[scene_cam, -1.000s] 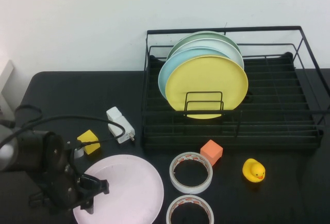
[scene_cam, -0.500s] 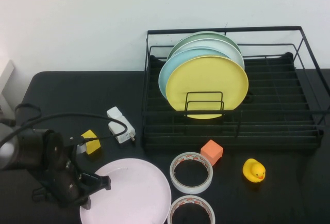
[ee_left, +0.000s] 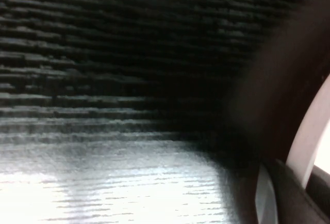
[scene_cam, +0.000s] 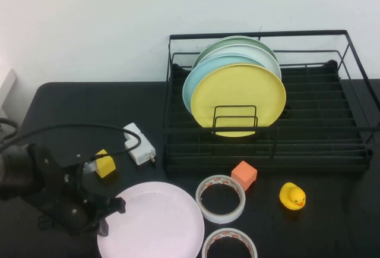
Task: Place plate on rack
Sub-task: Pick up the plate from the table
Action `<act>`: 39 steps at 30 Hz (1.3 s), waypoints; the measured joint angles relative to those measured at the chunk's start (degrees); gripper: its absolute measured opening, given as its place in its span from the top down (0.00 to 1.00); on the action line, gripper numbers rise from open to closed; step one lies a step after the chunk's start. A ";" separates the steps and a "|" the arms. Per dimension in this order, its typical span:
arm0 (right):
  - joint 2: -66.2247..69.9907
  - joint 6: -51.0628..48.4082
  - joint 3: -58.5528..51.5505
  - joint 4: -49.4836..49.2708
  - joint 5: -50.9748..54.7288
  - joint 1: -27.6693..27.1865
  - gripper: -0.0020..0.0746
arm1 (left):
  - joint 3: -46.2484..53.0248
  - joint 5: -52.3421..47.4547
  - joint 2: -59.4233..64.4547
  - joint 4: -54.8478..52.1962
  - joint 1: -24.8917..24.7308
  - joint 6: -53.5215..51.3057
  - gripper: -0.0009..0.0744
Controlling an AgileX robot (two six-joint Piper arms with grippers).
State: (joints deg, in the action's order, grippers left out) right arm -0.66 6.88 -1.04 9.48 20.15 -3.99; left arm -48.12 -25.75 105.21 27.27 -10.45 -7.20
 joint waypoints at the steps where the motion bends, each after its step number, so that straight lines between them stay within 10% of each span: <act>1: 0.00 0.00 0.00 0.00 0.00 0.00 0.98 | 0.00 -0.25 0.00 1.42 0.61 -1.28 0.98; 24: 0.00 0.83 0.00 -1.21 0.00 0.00 0.98 | 0.09 -3.70 -6.64 12.87 2.82 -17.33 0.99; 39: 0.00 8.43 -0.45 -42.61 -5.21 0.00 0.98 | 0.11 -9.29 -15.45 18.95 2.82 -28.19 0.99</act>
State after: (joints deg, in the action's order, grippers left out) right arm -0.66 15.31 -1.49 -33.12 14.94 -3.99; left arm -48.01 -35.05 89.75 46.22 -7.63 -35.39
